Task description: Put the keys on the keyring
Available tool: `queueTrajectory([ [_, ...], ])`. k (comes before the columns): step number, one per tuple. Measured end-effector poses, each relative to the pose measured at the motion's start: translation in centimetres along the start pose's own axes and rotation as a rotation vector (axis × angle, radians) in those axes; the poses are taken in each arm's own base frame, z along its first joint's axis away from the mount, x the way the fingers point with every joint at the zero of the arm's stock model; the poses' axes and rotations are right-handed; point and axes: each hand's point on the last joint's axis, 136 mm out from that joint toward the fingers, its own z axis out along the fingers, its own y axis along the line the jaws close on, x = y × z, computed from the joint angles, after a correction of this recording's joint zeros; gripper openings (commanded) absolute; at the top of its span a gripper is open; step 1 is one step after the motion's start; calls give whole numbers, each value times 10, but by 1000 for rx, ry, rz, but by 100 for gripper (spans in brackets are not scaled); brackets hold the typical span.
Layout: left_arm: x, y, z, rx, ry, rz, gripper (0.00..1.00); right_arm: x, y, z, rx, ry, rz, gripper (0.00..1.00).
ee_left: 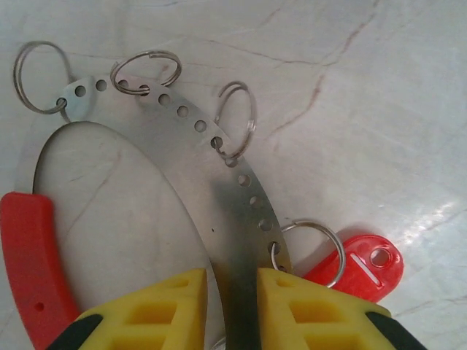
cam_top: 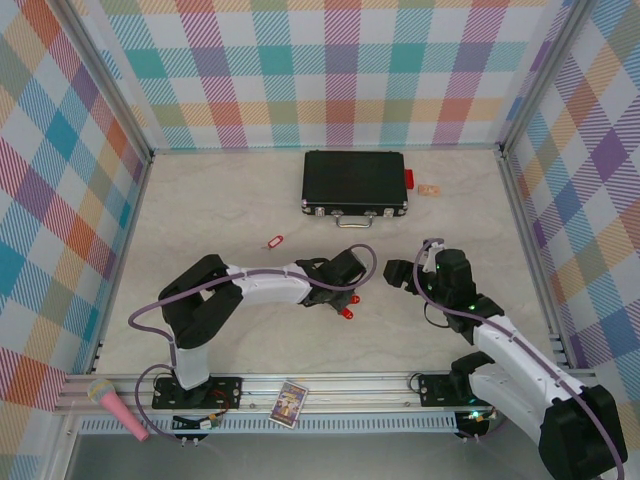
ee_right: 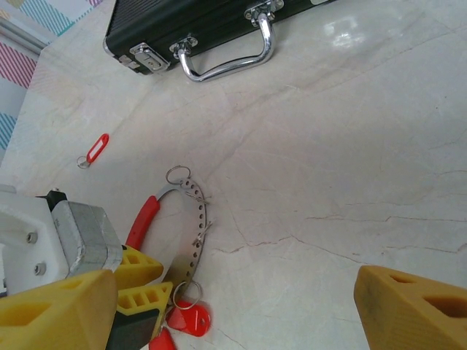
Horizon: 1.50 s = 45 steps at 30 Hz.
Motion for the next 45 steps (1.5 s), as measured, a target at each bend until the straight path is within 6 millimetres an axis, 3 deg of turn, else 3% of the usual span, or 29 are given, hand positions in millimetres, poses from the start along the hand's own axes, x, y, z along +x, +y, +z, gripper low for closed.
queueTrajectory([
  [7,3,16,-11,-23,14,-19,30,1,0,1,-9,-5,-1,84],
  [13,-12,5,-35,52,-30,-1,34,11,-7,3,-1,12,5,84],
  [18,-23,-6,-42,80,-30,76,36,10,-6,1,-12,1,2,85],
  [22,-28,-12,-33,85,-6,127,35,9,-5,0,-18,-3,2,84],
  [31,-13,-15,-8,81,116,236,35,5,-6,-5,-22,-33,5,85],
  [41,-7,-16,1,81,167,286,37,4,-6,-5,-28,-31,10,85],
  [45,-3,-14,2,70,180,299,33,4,-7,-5,-27,-31,12,85],
])
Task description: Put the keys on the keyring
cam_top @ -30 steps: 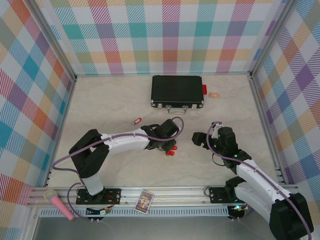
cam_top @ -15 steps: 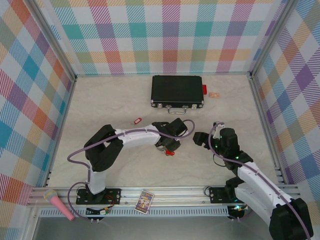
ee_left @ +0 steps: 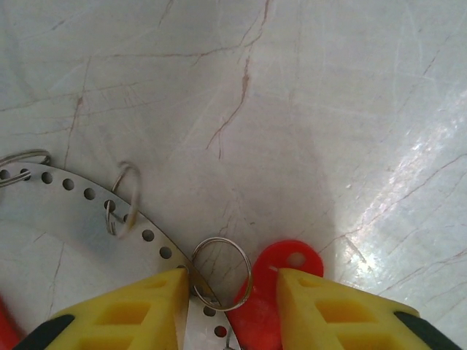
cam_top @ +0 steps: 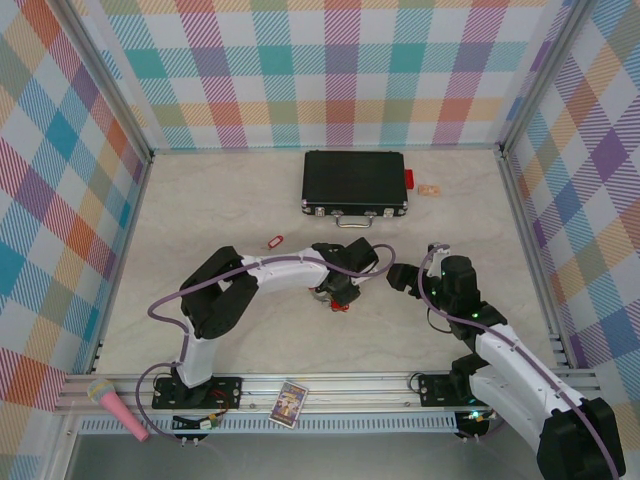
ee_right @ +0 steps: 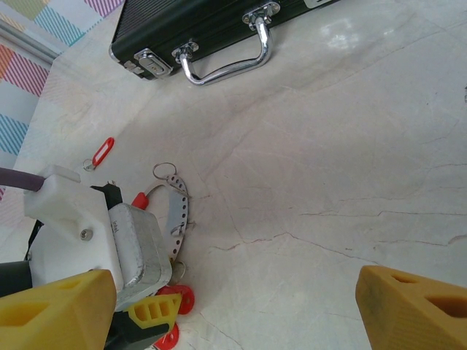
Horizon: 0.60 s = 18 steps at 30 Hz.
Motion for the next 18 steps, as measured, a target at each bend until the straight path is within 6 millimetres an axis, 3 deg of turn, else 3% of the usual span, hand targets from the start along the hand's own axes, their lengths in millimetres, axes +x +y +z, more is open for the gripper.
queueTrajectory([
  [3,1,1,0,-9,3,4,27,0,0,0,-2,0,1,85],
  [6,1,3,0,-17,4,5,14,0,0,0,-4,2,3,85],
  [11,-1,4,-1,-20,-1,8,10,0,1,0,-9,1,5,85],
  [14,-1,4,-1,-23,-2,3,1,1,0,0,-8,4,6,85],
  [18,-2,4,-2,-24,-3,7,0,2,1,0,-11,6,10,85],
])
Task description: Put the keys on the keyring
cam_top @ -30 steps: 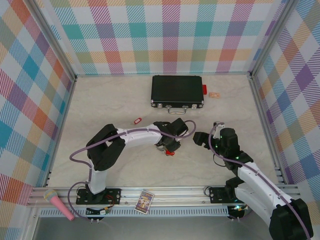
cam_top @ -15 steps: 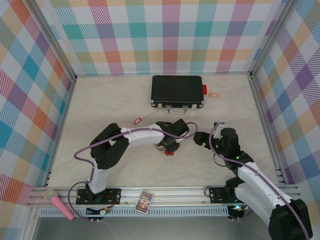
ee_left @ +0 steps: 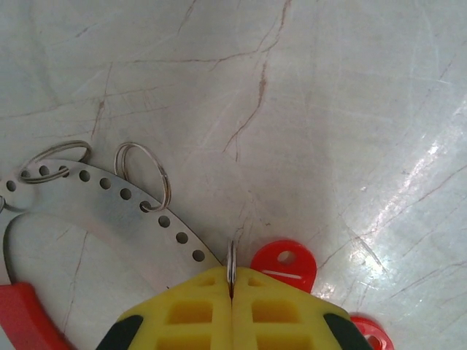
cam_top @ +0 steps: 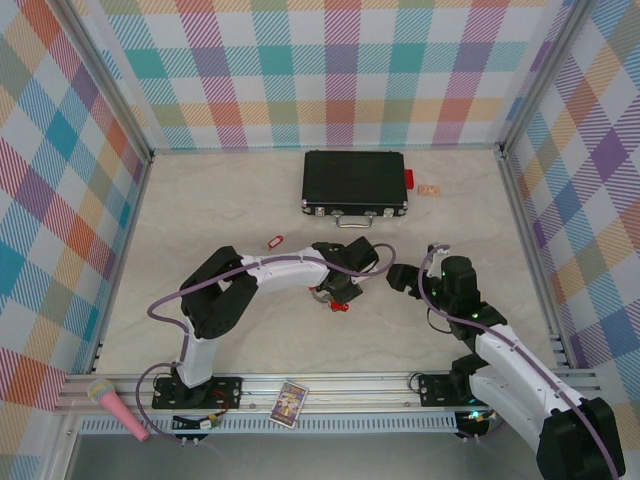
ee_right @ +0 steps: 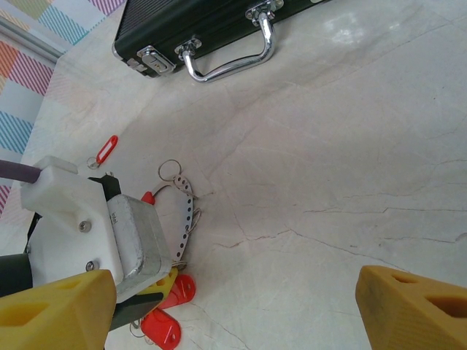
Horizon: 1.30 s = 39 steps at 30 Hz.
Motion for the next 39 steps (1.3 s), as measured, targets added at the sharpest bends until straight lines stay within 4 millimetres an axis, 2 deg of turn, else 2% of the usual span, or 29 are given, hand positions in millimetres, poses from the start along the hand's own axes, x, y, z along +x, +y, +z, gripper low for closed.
queueTrajectory([
  [6,-1,0,-1,0,-5,-5,0,-1,0,0,-2,-1,5,85],
  [9,-6,1,-12,11,-47,-24,0,0,2,0,-16,0,2,84],
  [12,-13,4,-34,33,-122,-60,0,-1,8,-2,-44,-3,-8,81],
  [20,-40,24,-105,124,-399,-179,0,-13,40,-10,-193,-34,-68,72],
  [25,-49,42,-141,203,-589,-259,0,-36,78,-16,-303,-51,-140,65],
  [29,-49,54,-167,244,-734,-294,0,-51,109,-17,-377,-55,-201,63],
  [33,-47,63,-195,255,-891,-304,0,-49,132,-11,-428,-22,-256,59],
  [39,-53,71,-235,356,-1074,-336,0,-41,152,-3,-477,24,-307,48],
])
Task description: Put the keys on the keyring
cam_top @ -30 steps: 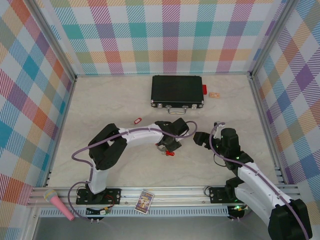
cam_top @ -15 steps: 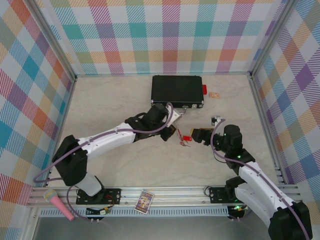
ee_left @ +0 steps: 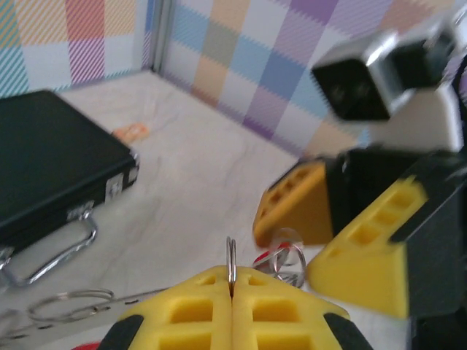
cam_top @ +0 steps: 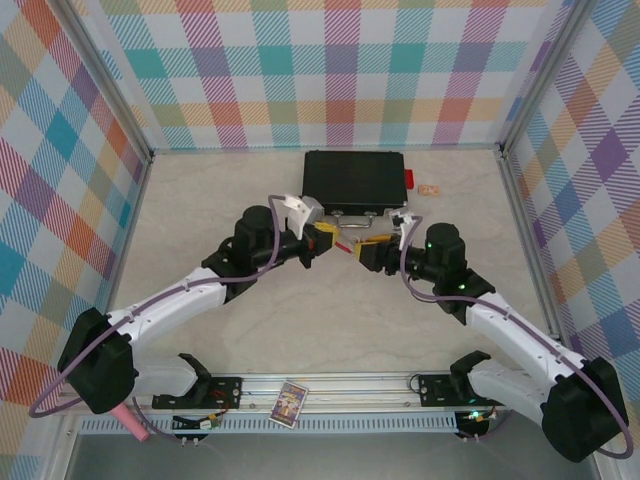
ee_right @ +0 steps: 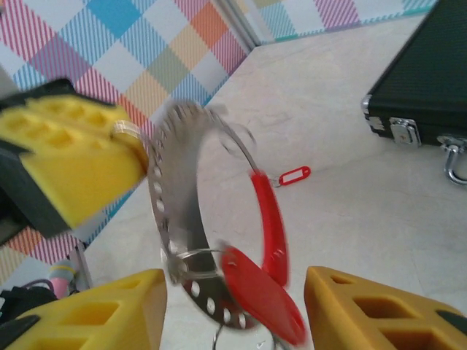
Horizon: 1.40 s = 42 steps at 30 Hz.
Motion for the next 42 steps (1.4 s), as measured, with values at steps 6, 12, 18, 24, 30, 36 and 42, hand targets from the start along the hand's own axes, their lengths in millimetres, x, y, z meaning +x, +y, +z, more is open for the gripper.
queueTrajectory([
  [6,-28,-18,-6,129,-104,-13,0,-8,18,8,-56,13,-41,45],
  [12,-28,-27,-9,190,-133,-16,0,-6,26,9,-80,22,-59,47],
  [18,-30,-25,-12,178,-181,6,0,-11,31,4,-78,-2,-89,49],
  [24,-18,5,-14,-14,-222,75,0,-22,36,-9,-61,-57,-123,53],
  [30,-20,20,-20,-254,-264,254,0,-24,35,-16,-36,-80,-133,54],
  [36,-10,28,-28,-375,-274,373,0,-21,30,-16,-16,-70,-123,54],
  [42,-7,30,-30,-406,-270,435,0,-20,29,-15,-12,-68,-121,54],
])
